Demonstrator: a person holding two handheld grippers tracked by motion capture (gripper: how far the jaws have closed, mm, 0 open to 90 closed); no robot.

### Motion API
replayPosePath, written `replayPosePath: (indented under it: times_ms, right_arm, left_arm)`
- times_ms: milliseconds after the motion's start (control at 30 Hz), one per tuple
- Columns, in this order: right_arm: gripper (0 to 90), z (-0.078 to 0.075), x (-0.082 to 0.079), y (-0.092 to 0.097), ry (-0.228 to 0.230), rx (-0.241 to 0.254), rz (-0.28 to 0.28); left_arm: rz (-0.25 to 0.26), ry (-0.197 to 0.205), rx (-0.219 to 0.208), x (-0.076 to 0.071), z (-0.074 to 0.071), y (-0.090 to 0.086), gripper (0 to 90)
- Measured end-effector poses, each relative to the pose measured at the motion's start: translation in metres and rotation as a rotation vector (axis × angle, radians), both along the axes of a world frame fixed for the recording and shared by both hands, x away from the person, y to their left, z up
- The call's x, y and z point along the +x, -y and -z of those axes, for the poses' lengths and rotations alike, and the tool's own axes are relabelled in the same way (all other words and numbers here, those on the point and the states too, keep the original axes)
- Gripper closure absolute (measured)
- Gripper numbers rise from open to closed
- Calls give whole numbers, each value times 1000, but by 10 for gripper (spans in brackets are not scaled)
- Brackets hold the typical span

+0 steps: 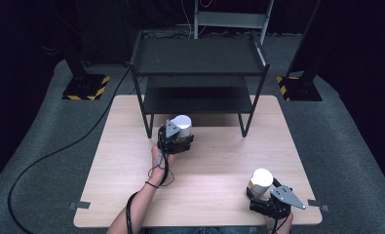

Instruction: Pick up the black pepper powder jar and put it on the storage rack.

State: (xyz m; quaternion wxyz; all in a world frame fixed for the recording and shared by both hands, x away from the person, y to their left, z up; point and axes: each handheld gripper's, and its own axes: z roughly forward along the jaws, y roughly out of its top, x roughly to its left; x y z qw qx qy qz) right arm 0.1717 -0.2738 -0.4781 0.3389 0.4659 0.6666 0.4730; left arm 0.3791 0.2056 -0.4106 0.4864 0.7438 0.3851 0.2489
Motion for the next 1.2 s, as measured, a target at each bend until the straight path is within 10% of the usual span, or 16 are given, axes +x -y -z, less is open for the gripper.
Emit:
replayPosePath:
  times_ms: [1200]
  right_arm:
    - [0, -1, 0, -2, -3, -9, 4]
  left_arm:
    - [-14, 39, -7, -17, -44, -42, 305]
